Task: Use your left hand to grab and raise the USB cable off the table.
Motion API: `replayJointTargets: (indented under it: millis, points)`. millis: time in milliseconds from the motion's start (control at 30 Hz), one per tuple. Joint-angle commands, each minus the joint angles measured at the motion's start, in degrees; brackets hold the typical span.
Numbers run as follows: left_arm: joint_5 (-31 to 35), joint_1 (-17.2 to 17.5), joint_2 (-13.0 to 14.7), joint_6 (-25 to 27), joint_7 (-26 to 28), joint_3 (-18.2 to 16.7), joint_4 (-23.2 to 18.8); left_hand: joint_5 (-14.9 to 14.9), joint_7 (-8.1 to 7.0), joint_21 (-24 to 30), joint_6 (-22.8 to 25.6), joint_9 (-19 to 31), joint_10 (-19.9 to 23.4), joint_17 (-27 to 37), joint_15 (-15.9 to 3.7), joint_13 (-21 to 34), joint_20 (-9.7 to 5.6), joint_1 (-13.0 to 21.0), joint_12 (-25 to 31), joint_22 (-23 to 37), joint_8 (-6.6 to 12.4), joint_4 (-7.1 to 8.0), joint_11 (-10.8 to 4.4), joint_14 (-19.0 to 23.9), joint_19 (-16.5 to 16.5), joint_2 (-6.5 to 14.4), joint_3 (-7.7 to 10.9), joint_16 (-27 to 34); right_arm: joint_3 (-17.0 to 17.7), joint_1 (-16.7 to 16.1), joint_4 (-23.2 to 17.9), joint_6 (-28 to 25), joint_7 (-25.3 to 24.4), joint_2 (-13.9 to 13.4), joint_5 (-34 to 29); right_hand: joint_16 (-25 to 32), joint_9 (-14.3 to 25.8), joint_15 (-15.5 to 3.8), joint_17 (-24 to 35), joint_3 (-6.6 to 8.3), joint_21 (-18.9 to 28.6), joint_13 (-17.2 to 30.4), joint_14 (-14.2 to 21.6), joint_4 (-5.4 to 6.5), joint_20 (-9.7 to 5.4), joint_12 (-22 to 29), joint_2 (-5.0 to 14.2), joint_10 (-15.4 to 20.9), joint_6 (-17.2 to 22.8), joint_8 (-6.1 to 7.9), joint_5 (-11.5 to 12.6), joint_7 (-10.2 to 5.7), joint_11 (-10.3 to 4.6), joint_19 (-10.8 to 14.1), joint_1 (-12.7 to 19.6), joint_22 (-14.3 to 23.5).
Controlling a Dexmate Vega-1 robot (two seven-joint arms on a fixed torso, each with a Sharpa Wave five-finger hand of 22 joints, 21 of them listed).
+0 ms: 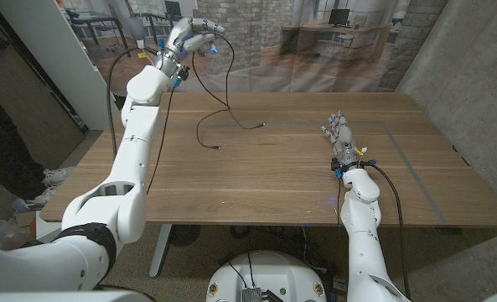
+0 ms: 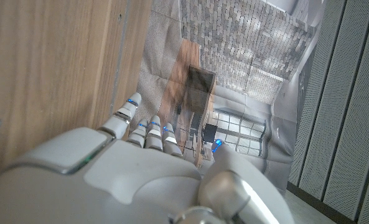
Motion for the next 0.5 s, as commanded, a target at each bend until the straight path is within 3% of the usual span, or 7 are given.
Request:
replayJointTargets:
  millis: [33, 500]
  points:
    - [-1.3, -3.2, -0.9, -2.4, -1.1, 0.4, 4.4, 0.2, 0.12, 0.3, 0.5, 0.1, 3.3, 0.2, 0.04, 6.0, -3.25, -0.1, 0.4, 0.1, -0.21, -0.08, -1.00, 0.4, 0.0, 0.5, 0.51, 0.1, -0.4, -1.1, -1.4, 0.2, -1.3, 0.9, -0.5, -0.1, 0.3, 0.18, 0.2, -0.10, 0.0, 0.3, 0.3, -0.08, -0.11, 0.4, 0.06, 0.4, 0.1, 0.35, 0.2, 0.27, 0.04, 0.3, -0.4, 0.2]
    - [-2.4, -5.4, -2.3, -5.6, -1.5, 0.4, 8.4, 0.2, 0.05, 0.6, 0.7, 0.1, 3.4, 0.6, 0.04, 6.3, -3.26, -0.1, 0.2, 0.0, -0.38, -0.10, -1.11, 0.4, -0.1, 0.4, 0.56, 0.1, -1.6, -5.5, -6.0, 1.3, -3.6, 3.6, -1.5, -0.1, 0.3, 0.17, 0.2, -0.12, -0.1, 0.3, 0.3, -0.09, -0.14, 0.4, 0.06, 0.4, 0.1, 0.34, 0.2, 0.25, 0.00, 0.3, -0.4, 0.2]
